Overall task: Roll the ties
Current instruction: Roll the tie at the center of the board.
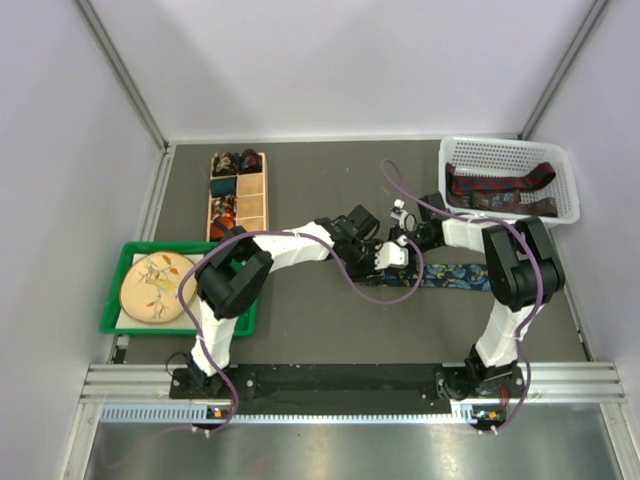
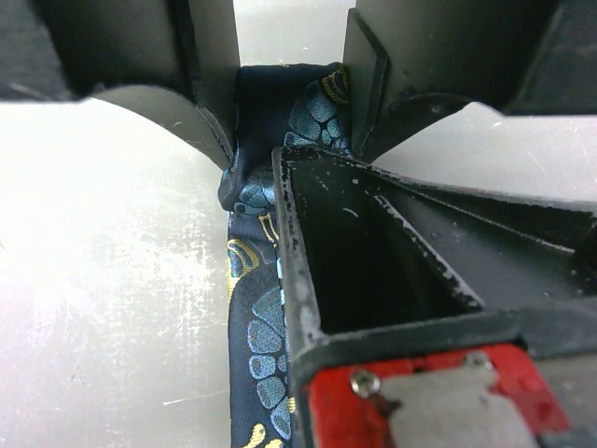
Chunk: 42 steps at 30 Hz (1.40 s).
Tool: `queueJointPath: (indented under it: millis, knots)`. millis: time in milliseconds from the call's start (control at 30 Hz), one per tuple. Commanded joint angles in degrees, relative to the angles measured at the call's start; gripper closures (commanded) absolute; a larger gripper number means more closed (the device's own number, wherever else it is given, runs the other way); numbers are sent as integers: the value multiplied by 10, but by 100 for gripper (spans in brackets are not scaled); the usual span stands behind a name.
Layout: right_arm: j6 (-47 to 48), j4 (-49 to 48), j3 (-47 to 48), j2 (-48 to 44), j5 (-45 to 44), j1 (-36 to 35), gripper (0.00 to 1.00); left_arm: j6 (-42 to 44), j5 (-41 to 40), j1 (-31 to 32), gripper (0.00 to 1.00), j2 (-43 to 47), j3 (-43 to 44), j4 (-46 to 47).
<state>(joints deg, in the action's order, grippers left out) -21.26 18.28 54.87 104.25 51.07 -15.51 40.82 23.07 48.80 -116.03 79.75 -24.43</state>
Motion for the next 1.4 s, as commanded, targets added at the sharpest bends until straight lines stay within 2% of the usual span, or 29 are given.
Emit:
queueJointPath:
  millis: [0,33,233,267,433,633,733,833,1067,1367]
  knots:
    - [30,9,21,25,-21,-13,100,-1,-32,0,75,-39,-13,-82]
    - [39,21,24,26,-39,-13,100,-5,-32,-1,68,-40,-10,-85]
    - [78,80,35,20,-133,-10,100,-42,-7,-19,43,-8,-22,-46]
    - [82,83,35,18,-142,-10,100,-48,4,-24,35,2,-28,-34]
    - [95,105,33,2,-196,-8,100,-85,72,-57,19,73,-88,72]
    - [102,124,30,-19,-248,-4,100,-90,158,-77,16,118,-167,192]
    - [111,136,37,-24,-276,-4,100,-95,190,-78,15,117,-192,240]
    - [116,149,44,-25,-294,-4,100,-120,205,-78,16,107,-208,325]
    - [126,158,59,-17,-313,-8,100,-209,227,-78,18,57,-199,457]
    - [127,156,63,-6,-308,-11,100,-284,283,-73,18,-2,-177,545]
